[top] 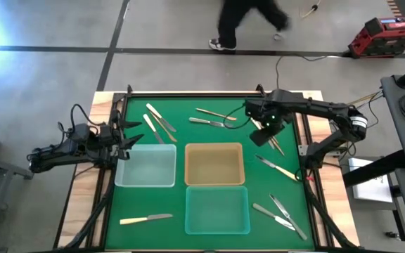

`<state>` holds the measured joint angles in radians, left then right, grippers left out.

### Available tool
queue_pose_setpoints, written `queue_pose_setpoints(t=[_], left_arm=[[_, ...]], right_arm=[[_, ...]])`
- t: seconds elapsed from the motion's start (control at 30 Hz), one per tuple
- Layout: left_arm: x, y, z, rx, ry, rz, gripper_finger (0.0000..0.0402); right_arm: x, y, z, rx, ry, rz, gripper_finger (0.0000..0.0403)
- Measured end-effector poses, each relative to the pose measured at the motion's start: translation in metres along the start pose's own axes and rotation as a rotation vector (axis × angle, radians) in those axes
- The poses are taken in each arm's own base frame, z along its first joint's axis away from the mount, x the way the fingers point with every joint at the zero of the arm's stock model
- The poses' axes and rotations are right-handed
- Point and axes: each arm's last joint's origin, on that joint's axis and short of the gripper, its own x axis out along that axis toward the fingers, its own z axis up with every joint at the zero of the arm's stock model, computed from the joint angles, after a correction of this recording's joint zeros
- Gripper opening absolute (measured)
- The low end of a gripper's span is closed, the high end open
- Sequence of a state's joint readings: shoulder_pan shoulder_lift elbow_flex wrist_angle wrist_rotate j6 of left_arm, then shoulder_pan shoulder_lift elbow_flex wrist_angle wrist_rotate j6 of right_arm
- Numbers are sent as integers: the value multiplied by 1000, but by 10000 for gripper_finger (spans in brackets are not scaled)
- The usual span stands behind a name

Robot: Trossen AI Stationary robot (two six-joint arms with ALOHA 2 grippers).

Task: Sort silverware by color (type)
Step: Put the yellow table knife into the orange bin

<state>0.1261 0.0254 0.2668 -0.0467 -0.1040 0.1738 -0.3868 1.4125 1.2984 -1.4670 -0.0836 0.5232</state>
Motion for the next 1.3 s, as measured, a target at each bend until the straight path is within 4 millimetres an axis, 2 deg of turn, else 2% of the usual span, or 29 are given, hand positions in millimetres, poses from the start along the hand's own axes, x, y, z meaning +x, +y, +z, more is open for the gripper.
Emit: queue_pose_setpoints(t=[0.13,0.23,0.43,0.63,0.8,1.03,1.3], left_arm=[[0,0,0,0,0,0,192],[0,0,0,0,0,0,192],[0,0,0,0,0,0,192],[0,0,0,0,0,-1,192],[0,0,0,0,0,-1,192],[0,0,0,0,0,-1,192],[0,0,0,0,0,-1,192]], right_arm=[[6,5,19,-3,-100,53,128],[18,5,39,21,-122,62,128],[56,-5,79,21,-56,10,128],[82,-13,104,39,-8,-32,128],[85,-20,118,30,-30,-90,128],[90,-41,134,84,-71,-66,128],[90,-58,140,108,-80,-57,128]])
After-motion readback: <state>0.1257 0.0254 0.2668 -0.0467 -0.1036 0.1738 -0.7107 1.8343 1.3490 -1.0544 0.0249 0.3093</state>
